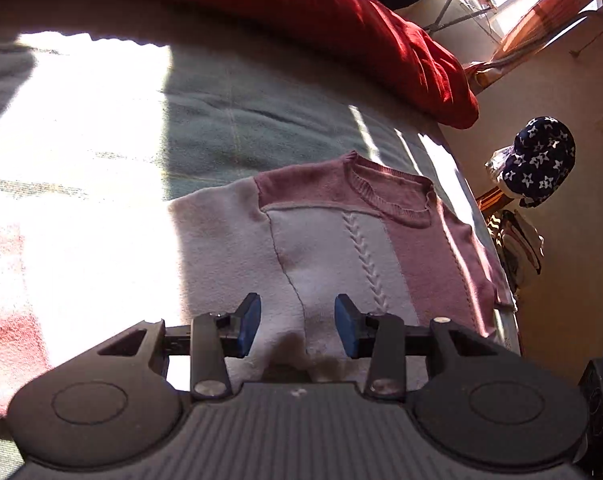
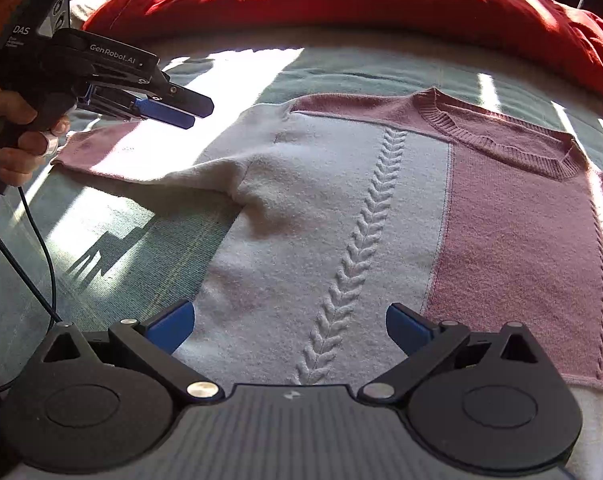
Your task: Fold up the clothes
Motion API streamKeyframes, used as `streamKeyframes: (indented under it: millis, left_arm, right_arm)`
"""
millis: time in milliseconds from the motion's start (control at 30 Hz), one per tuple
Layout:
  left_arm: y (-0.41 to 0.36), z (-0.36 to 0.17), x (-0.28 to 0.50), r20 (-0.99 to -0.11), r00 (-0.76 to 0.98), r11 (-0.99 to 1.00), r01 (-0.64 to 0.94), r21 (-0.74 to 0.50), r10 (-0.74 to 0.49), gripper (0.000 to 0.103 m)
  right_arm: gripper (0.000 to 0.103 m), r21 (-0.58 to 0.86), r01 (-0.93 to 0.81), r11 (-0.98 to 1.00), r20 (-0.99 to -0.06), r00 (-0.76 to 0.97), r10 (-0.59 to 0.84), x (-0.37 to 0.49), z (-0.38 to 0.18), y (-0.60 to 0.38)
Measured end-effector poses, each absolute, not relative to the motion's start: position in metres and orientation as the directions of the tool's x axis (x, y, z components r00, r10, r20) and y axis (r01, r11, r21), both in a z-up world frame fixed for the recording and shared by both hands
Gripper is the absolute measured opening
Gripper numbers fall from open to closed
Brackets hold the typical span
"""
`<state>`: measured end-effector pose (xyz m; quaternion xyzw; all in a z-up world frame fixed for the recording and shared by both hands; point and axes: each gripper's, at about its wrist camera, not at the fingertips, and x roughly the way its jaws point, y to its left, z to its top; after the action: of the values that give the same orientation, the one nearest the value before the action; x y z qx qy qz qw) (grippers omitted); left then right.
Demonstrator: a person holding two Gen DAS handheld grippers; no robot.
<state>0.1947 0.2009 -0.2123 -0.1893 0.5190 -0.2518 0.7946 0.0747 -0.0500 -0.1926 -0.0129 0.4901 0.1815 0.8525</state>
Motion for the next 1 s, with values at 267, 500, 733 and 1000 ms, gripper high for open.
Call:
streamKeyframes:
  millis: [267, 500, 733, 1000]
  left_arm:
    - [0.206, -0.231, 0.192, -0.811, 0.314, 0.869, 0.218, -0.444, -0.493, 0.037]
    - [0.192, -0.203, 0.184, -0.819, 0.402, 0.900, 0.323, -0.293, -0.411, 0.045]
    - [0.174, -0.218, 0.154, -0.862, 0.472, 0.897, 0.439, 0.048, -0.184, 0.047]
    - [0.149, -0.210, 0.165, -0.845, 0.478, 0.863, 0.504, 0.038, -0.242, 0.052]
  right_arm:
    - [0.103, 0.174, -0.279, 0.944, -0.847, 0.446, 0.288, 0.066, -0.201, -0.064]
    - [0.103, 0.203, -0.259, 0.944, -0.838, 0.454, 0.304, 0.064, -0.200, -0.072]
    - [0.103, 0.215, -0.265, 0.940, -0.831, 0.456, 0.319, 0.062, -0.198, -0.076]
    - [0.103, 0.224, -0.255, 0.941, -0.835, 0.449, 0.320, 0.064, -0.203, -0.083]
